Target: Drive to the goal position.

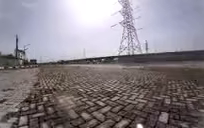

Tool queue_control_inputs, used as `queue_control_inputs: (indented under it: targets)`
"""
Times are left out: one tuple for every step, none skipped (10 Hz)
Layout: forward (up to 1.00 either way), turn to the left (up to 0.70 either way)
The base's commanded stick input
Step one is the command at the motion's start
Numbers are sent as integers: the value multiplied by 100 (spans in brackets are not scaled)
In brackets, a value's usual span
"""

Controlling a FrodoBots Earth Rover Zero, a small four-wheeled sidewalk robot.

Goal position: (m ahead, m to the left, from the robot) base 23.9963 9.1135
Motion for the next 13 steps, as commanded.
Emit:
queue_control_inputs:
  targets:
    - [100, 0]
    - [100, 0]
    - [100, 0]
    - [100, 0]
    - [100, 0]
    - [100, 0]
    - [100, 0]
    - [100, 0]
    - [100, 0]
    - [100, 0]
    - [100, 0]
    - [100, 0]
    - [100, 0]
